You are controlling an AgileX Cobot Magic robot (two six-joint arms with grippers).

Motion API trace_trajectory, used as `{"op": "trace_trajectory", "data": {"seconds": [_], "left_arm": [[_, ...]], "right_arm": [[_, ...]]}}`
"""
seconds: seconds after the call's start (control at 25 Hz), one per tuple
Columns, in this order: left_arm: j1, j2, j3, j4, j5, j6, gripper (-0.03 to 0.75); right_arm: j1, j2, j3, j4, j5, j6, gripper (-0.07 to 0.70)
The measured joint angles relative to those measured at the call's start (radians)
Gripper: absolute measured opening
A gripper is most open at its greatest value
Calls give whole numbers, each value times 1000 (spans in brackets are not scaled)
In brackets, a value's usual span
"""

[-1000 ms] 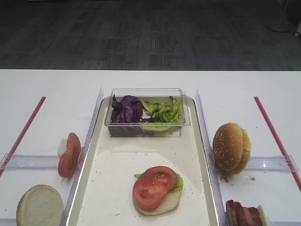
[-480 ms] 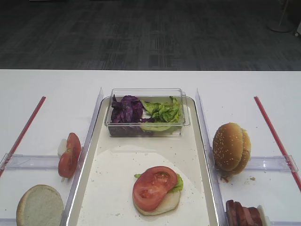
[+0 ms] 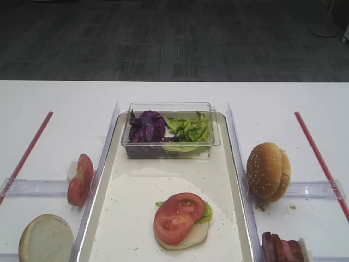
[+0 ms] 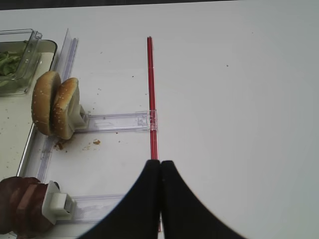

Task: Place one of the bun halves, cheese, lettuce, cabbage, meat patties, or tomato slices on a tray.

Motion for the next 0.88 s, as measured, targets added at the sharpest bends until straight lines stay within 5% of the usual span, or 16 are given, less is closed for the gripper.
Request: {"op": "trace_trajectory", "data": {"seconds": [0.88], "left_arm": [[0,0,0,0,0,4,632]], "right_arm": [[0,0,0,0,0,0,36]]}}
